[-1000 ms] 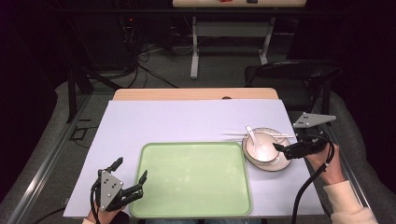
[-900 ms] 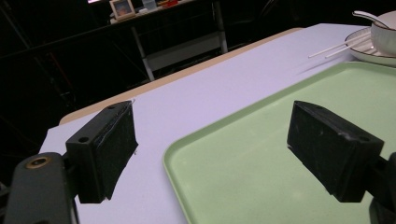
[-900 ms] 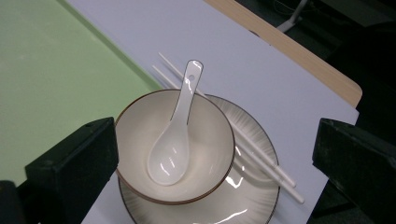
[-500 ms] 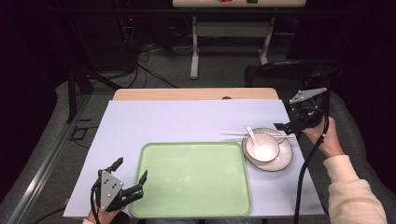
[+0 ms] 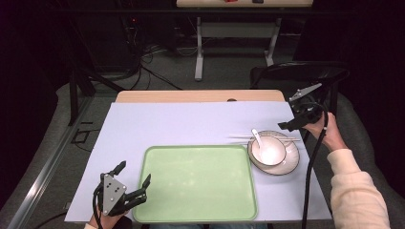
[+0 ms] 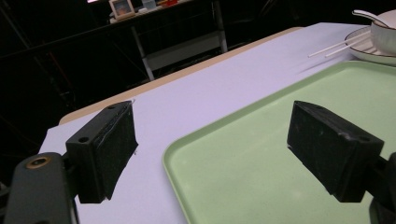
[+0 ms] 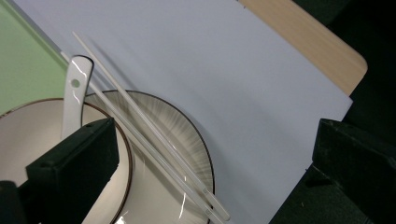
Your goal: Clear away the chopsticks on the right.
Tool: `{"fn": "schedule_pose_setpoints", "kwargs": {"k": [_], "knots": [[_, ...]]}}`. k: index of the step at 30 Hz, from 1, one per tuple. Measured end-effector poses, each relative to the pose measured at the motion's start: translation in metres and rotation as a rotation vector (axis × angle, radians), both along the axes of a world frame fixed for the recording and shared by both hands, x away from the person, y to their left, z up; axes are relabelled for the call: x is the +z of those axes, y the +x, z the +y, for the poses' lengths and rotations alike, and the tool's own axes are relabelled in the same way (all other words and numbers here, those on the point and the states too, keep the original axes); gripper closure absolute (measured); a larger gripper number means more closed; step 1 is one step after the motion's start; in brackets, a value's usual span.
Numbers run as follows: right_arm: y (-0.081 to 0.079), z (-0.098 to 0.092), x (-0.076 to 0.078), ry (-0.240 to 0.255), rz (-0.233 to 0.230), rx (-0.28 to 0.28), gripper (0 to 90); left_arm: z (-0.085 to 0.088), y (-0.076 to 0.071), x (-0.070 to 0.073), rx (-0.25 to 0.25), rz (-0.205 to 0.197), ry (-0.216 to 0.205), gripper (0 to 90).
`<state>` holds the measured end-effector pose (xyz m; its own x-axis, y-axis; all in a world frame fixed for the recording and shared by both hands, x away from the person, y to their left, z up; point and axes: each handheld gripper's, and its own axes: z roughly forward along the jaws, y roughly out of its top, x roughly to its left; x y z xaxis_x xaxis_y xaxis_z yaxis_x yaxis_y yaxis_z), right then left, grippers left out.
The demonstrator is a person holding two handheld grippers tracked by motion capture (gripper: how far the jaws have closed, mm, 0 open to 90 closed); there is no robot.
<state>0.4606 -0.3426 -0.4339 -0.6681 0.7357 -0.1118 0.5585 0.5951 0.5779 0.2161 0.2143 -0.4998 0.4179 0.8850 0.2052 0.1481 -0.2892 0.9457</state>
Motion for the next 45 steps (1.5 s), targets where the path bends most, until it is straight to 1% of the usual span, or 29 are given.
{"fn": "schedule_pose_setpoints", "kwargs": {"k": [1,5,6,7,8,9,10,12,13,14,15,16,17,22,24,25,26,27,28,29,30,31,33,34,35,37,38,41,45], "knots": [[0.0,0.0,0.0,0.0,0.0,0.0,9.8,0.0,0.0,0.0,0.0,0.0,0.0,15.4],[0.0,0.0,0.0,0.0,0.0,0.0,9.8,0.002,-0.001,0.0,0.004,-0.003,-0.007,15.3],[0.018,0.004,-0.021,-0.033,0.117,0.014,9.8,0.002,-0.001,0.0,0.004,-0.003,-0.007,15.3],[0.018,0.004,-0.021,-0.033,0.117,0.014,31.6,0.002,-0.001,0.0,0.007,-0.001,-0.009,15.3],[0.022,0.007,-0.029,-0.061,0.16,0.043,42.0,0.002,-0.001,0.0,0.002,0.0,-0.007,15.4],[0.023,0.008,-0.032,-0.067,0.171,0.047,44.8,0.001,-0.001,0.0,-0.002,0.001,-0.001,15.3],[0.024,0.01,-0.034,-0.075,0.185,0.068,46.5,0.001,-0.001,0.0,-0.001,0.0,0.0,15.3],[0.024,0.014,-0.039,-0.102,0.203,0.086,51.1,0.001,-0.001,0.0,0.0,-0.001,-0.002,15.3],[0.023,0.016,-0.041,-0.103,0.215,0.1,52.8,0.001,-0.001,0.0,-0.001,0.0,-0.001,15.3],[0.022,0.019,-0.042,-0.109,0.231,0.088,54.7,0.001,-0.001,0.0,-0.001,0.0,-0.001,15.4],[0.022,0.02,-0.044,-0.118,0.243,0.097,56.0,0.001,-0.001,0.0,-0.001,0.0,-0.001,15.3],[0.024,0.02,-0.045,-0.126,0.233,0.135,57.2,0.001,-0.001,0.0,0.0,-0.001,-0.001,15.3],[0.024,0.021,-0.047,-0.128,0.239,0.139,60.2,0.001,-0.001,0.0,0.0,-0.001,-0.002,15.4],[0.025,0.026,-0.051,-0.165,0.257,0.169,66.1,0.001,-0.001,0.0,0.001,-0.002,-0.002,15.4],[0.025,0.027,-0.052,-0.172,0.27,0.165,68.9,0.0,-0.001,0.0,0.001,-0.001,-0.002,15.3],[0.026,0.027,-0.052,-0.183,0.261,0.177,69.8,0.0,-0.001,0.0,0.001,-0.001,-0.001,15.4],[0.026,0.027,-0.053,-0.182,0.256,0.176,71.1,0.001,-0.001,0.0,0.0,-0.001,-0.001,15.4],[0.027,0.028,-0.053,-0.188,0.267,0.176,71.9,0.001,-0.001,0.0,0.001,-0.001,-0.002,15.4],[0.028,0.028,-0.054,-0.191,0.264,0.189,72.2,0.001,-0.001,0.0,0.001,0.0,-0.002,15.3],[0.028,0.029,-0.055,-0.185,0.264,0.185,73.1,0.001,-0.001,0.0,0.001,0.0,-0.002,15.3],[0.028,0.029,-0.055,-0.195,0.265,0.183,74.1,0.001,-0.001,0.0,0.002,0.0,-0.002,15.3],[0.029,0.029,-0.056,-0.201,0.256,0.211,74.1,0.001,-0.001,0.0,0.002,0.0,-0.003,15.4],[0.029,0.031,-0.057,-0.206,0.261,0.207,75.3,0.001,-0.001,0.0,0.001,0.0,-0.001,15.3],[0.029,0.031,-0.058,-0.208,0.259,0.215,75.7,0.001,-0.001,0.0,0.002,0.0,-0.001,15.4],[0.029,0.032,-0.057,-0.221,0.265,0.221,76.2,0.001,-0.001,0.0,0.003,0.0,-0.004,15.4],[0.029,0.033,-0.058,-0.22,0.259,0.234,76.7,0.001,-0.001,0.0,0.004,-0.001,-0.005,15.4],[0.029,0.034,-0.057,-0.239,0.264,0.249,76.7,0.001,-0.001,0.0,0.004,-0.001,-0.005,15.3],[0.029,0.035,-0.059,-0.233,0.251,0.267,77.0,0.001,-0.001,0.0,0.004,-0.001,-0.005,15.4],[0.03,0.037,-0.06,-0.264,0.245,0.289,78.5,0.001,-0.001,0.0,0.005,-0.001,-0.005,15.3]]}}
